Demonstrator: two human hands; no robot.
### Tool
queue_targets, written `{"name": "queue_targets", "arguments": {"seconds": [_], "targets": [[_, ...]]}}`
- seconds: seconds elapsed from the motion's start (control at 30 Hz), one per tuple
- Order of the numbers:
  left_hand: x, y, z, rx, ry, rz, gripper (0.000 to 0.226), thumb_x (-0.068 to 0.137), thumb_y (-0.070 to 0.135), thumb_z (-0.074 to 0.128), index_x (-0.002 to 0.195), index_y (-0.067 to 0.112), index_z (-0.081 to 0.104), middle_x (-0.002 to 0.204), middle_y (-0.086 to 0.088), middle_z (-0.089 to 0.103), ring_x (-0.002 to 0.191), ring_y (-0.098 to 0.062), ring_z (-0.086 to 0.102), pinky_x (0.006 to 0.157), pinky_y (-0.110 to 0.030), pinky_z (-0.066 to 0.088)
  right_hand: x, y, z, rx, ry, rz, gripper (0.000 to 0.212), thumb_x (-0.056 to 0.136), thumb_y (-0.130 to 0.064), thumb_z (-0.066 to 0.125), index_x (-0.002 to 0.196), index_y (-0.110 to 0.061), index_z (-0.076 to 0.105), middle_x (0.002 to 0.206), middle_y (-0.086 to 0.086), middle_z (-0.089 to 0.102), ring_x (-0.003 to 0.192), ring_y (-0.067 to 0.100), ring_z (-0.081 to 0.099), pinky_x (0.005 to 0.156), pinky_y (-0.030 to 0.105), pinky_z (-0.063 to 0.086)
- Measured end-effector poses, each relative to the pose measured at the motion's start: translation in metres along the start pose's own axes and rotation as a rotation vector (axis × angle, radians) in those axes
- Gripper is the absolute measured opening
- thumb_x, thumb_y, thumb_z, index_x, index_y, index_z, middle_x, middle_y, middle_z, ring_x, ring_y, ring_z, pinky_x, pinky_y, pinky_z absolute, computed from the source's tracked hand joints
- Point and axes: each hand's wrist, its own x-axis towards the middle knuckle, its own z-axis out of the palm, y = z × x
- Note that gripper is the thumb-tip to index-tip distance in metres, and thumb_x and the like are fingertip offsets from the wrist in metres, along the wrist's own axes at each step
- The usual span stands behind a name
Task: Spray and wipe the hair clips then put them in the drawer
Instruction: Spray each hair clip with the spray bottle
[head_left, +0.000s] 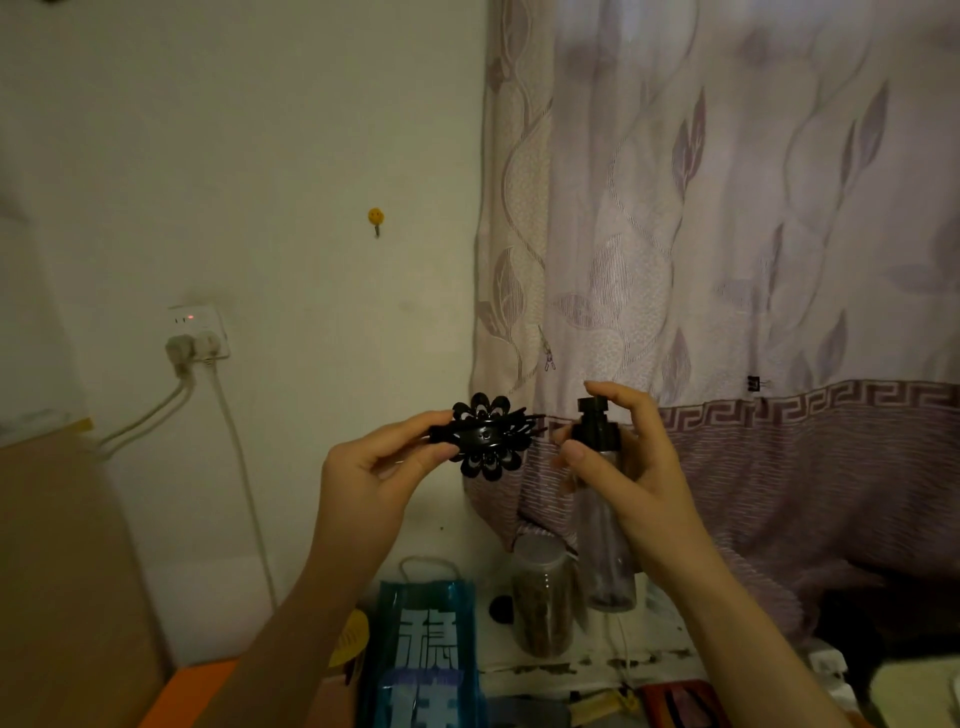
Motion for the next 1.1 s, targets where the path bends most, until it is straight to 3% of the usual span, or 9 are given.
{"name": "queue_targets", "arguments": {"seconds": [0.17, 0.33, 0.43, 0.6, 0.9, 1.1], "targets": [[0.0036, 0.0016, 0.0015, -0.01, -0.002, 0.009, 0.028, 0.072, 0.019, 0.067, 0.097, 0.028, 0.07, 0.092, 0.021, 0.073, 0.09, -0.002, 0.069, 0.081, -0.011, 0.05, -0.0009, -0.003, 0.0058, -0.023, 0.004, -0.053, 0.046, 0.081, -0.035, 0.065, 0.123, -0.042, 0.05, 0.099, 0.011, 0.064, 0.09, 0.028, 0.065, 0.082, 0.036, 0.056], [0.0032, 0.0019, 0.0014, -0.005, -0.002, 0.001, 0.028, 0.072, 0.019, 0.067, 0.099, 0.026, 0.071, 0.093, 0.02, 0.073, 0.092, -0.002, 0.069, 0.082, -0.011, 0.05, -0.0007, -0.0056, 0.0059, 0.038, -0.006, -0.046, 0.048, 0.081, -0.039, 0.062, 0.125, -0.039, 0.045, 0.083, 0.0, 0.062, 0.062, 0.024, 0.062, 0.059, 0.033, 0.054], [0.0033, 0.0034, 0.0016, -0.004, -0.004, -0.004, 0.029, 0.072, 0.02, 0.067, 0.1, 0.026, 0.07, 0.093, 0.021, 0.073, 0.092, -0.001, 0.069, 0.082, -0.01, 0.05, -0.001, -0.0082, 0.0048, -0.022, 0.008, -0.091, 0.047, 0.079, -0.037, 0.071, 0.12, -0.038, 0.047, 0.08, -0.001, 0.06, 0.055, 0.023, 0.058, 0.051, 0.035, 0.053], [0.0033, 0.0043, 0.0023, -0.002, -0.005, -0.009, 0.028, 0.072, 0.019, 0.067, 0.099, 0.027, 0.07, 0.092, 0.021, 0.073, 0.091, -0.001, 0.069, 0.081, -0.01, 0.05, -0.0011, -0.009, 0.0054, -0.14, 0.002, -0.122, 0.049, 0.074, -0.039, 0.071, 0.117, -0.039, 0.048, 0.078, -0.001, 0.059, 0.057, 0.023, 0.059, 0.052, 0.039, 0.055], [0.0022, 0.0038, 0.0045, -0.017, -0.005, -0.02, 0.029, 0.072, 0.017, 0.067, 0.099, 0.026, 0.07, 0.092, 0.02, 0.073, 0.09, -0.001, 0.069, 0.081, -0.01, 0.05, 0.0, -0.0045, 0.0108, -0.257, 0.039, -0.218, 0.027, 0.086, -0.032, 0.064, 0.103, -0.039, 0.044, 0.063, -0.002, 0.057, 0.046, 0.016, 0.055, 0.045, 0.034, 0.048], [0.0013, 0.0024, 0.0031, -0.01, 0.004, -0.031, 0.029, 0.071, 0.018, 0.067, 0.099, 0.024, 0.07, 0.091, 0.02, 0.073, 0.09, -0.001, 0.069, 0.08, -0.01, 0.05, 0.0001, -0.0028, 0.0104, -0.276, 0.079, -0.235, 0.023, 0.088, -0.033, 0.063, 0.098, -0.035, 0.042, 0.06, 0.005, 0.056, 0.045, 0.021, 0.055, 0.043, 0.045, 0.047]]}}
